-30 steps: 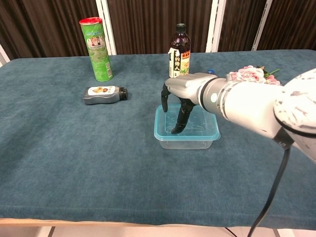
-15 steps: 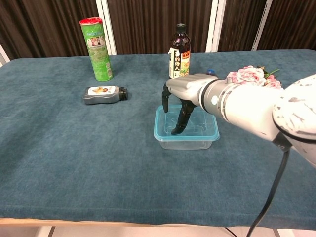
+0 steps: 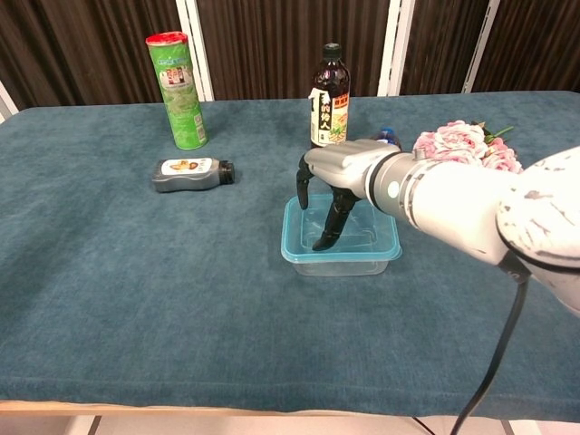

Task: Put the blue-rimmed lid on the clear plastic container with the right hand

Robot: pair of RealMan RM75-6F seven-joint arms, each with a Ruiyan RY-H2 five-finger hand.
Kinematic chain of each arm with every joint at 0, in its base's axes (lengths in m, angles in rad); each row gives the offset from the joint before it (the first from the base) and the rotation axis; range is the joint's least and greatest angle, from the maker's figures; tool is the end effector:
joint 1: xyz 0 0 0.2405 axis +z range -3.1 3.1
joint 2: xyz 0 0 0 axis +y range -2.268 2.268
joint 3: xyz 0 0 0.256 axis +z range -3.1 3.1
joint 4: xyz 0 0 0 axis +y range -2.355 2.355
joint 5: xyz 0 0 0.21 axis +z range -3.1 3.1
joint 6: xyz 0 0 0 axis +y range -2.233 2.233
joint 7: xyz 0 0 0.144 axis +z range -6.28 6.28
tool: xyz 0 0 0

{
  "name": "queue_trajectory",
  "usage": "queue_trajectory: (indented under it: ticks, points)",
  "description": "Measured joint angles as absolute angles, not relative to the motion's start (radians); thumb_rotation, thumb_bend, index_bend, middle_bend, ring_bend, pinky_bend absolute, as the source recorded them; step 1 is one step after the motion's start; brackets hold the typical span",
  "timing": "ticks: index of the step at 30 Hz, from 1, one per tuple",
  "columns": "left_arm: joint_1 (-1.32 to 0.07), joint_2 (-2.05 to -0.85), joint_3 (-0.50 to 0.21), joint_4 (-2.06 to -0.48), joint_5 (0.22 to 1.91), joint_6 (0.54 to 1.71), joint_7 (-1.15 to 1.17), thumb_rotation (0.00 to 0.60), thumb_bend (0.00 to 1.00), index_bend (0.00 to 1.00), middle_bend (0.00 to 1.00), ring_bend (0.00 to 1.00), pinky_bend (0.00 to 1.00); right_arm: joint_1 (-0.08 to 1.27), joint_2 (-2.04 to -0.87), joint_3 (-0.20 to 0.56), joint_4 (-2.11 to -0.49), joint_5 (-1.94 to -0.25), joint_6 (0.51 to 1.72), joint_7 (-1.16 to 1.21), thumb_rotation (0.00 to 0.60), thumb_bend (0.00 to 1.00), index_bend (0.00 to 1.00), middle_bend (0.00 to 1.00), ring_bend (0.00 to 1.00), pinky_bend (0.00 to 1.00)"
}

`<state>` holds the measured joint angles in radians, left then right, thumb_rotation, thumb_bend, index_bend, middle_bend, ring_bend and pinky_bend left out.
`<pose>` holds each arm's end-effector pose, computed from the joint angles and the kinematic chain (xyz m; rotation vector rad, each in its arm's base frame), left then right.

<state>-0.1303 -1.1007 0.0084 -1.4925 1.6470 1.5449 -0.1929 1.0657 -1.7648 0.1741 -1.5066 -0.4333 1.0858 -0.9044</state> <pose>-0.3096 0.1835 0.1673 -1.5201 -0.8685 -1.0488 -0.0740 -0.3391 -0.0855 1.9343 -0.9181 0.5582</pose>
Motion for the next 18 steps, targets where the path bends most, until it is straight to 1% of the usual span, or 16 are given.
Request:
queue_trajectory:
  ticks: [8, 11, 14, 18]
  points:
    - [-0.131, -1.101, 0.009, -1.492, 1.649, 1.545, -0.192, 0.6, 0.44, 0.0, 0.0, 0.0, 0.09, 1.061, -1.76, 0.18, -1.514, -0.441, 1.087, -0.9, 0.6, 0.3, 0.47, 0.16, 0.04, 0.13]
    - [-0.131, -1.101, 0.01, -1.492, 1.652, 1.546, -0.191, 0.6, 0.44, 0.0, 0.0, 0.0, 0.09, 1.055, -1.743, 0.188, -1.536, -0.458, 1.097, -0.889, 0.6, 0.3, 0.47, 0.16, 0.04, 0.13]
    - [-0.13, -1.102, 0.01, -1.492, 1.654, 1.549, -0.191, 0.6, 0.44, 0.0, 0.0, 0.0, 0.09, 1.04, -1.698, 0.194, -1.591, -0.492, 1.119, -0.87, 0.6, 0.3, 0.47, 0.16, 0.04, 0.13]
    - [-0.129, -1.103, 0.011, -1.493, 1.659, 1.553, -0.187, 0.6, 0.44, 0.0, 0.0, 0.0, 0.09, 1.01, -1.607, 0.204, -1.687, -0.539, 1.154, -0.84, 0.6, 0.3, 0.47, 0.16, 0.04, 0.13]
